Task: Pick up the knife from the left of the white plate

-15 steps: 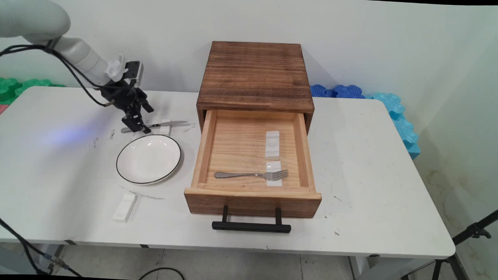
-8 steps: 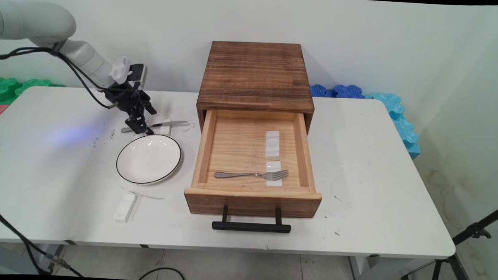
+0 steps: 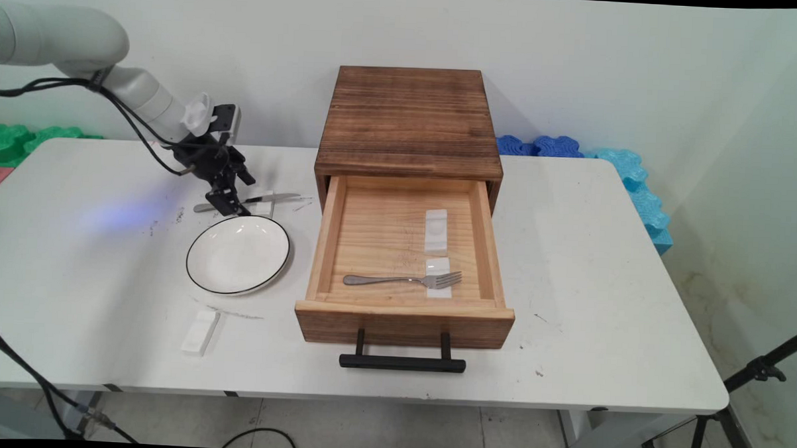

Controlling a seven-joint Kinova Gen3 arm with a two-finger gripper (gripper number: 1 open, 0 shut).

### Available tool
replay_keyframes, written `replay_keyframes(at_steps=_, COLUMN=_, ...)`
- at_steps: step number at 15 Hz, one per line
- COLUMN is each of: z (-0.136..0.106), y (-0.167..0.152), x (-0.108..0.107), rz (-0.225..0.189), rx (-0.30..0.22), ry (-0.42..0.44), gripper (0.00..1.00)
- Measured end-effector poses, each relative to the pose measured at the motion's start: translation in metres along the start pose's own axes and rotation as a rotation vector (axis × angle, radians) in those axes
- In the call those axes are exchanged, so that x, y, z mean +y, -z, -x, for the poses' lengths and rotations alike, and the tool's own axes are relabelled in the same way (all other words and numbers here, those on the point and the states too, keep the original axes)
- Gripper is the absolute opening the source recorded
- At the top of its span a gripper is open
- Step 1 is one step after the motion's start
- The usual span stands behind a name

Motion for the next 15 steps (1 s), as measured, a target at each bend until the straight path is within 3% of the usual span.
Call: replay_keyframes(at_steps=15, z=-0.0033, y=0.0015, x=0.0, rz=-0.002, rx=-0.007, ry=0.007, gripper=1.0)
